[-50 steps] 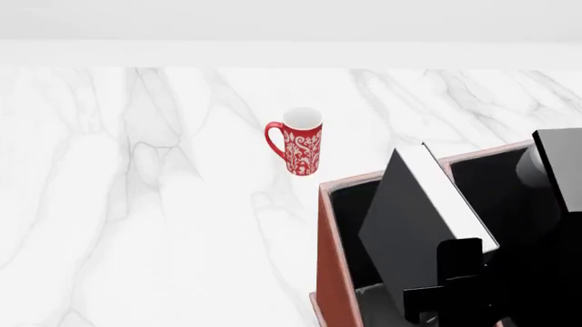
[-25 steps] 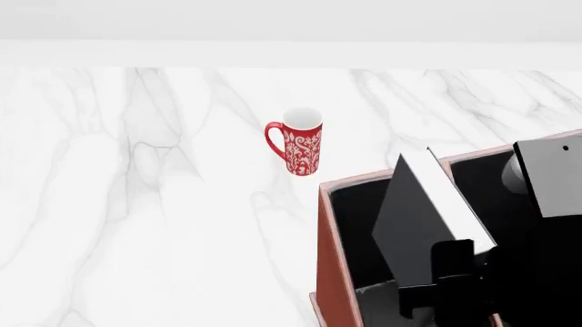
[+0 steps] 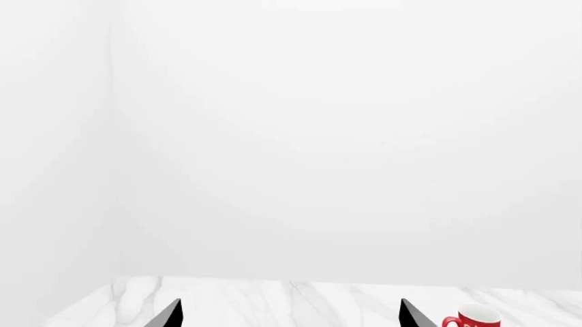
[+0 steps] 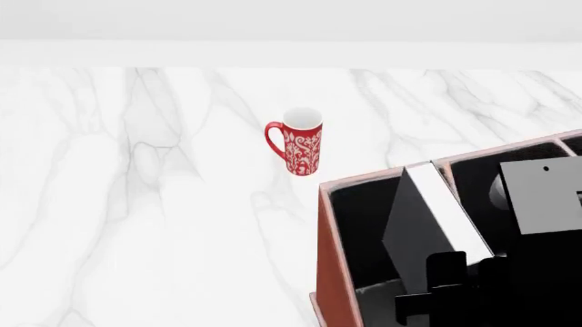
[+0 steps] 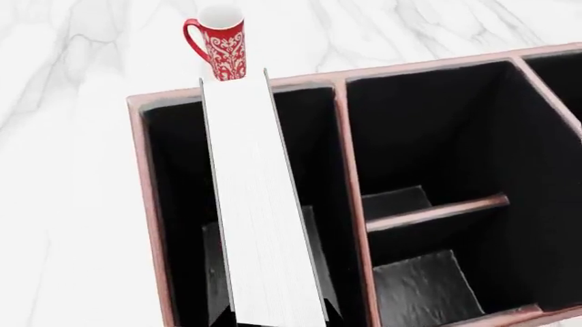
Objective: Pick up the book and place it in the left compartment of the caddy.
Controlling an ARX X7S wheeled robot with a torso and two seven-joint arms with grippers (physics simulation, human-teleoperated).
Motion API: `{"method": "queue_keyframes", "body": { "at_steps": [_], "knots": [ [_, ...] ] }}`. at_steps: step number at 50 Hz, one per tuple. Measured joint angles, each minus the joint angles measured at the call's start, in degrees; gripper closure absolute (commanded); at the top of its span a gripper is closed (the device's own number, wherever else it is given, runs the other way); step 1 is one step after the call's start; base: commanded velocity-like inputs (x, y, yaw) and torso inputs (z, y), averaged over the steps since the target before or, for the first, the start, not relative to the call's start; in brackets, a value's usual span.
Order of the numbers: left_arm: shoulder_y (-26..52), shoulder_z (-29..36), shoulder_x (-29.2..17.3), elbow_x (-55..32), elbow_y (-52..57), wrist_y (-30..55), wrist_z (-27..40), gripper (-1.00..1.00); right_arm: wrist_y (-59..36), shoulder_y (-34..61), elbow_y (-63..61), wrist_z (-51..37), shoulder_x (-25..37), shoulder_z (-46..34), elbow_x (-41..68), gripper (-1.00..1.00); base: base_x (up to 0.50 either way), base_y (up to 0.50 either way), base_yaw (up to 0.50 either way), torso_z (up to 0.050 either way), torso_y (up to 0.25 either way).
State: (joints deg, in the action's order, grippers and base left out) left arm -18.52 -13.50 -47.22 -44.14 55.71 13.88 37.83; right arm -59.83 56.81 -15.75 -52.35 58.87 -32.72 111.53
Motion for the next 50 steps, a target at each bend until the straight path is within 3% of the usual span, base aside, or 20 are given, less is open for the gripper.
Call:
{"method": "queue_keyframes", "body": {
  "at_steps": [50],
  "knots": [
    [-0.4, 0.4, -0.8, 0.2, 0.0, -0.9, 0.6, -1.00, 4.9, -4.3, 6.8, 5.4, -5.7, -2.5, -11.3, 1.00, 0.00, 0.00, 0.00, 0.000, 0.001]
  ]
}}
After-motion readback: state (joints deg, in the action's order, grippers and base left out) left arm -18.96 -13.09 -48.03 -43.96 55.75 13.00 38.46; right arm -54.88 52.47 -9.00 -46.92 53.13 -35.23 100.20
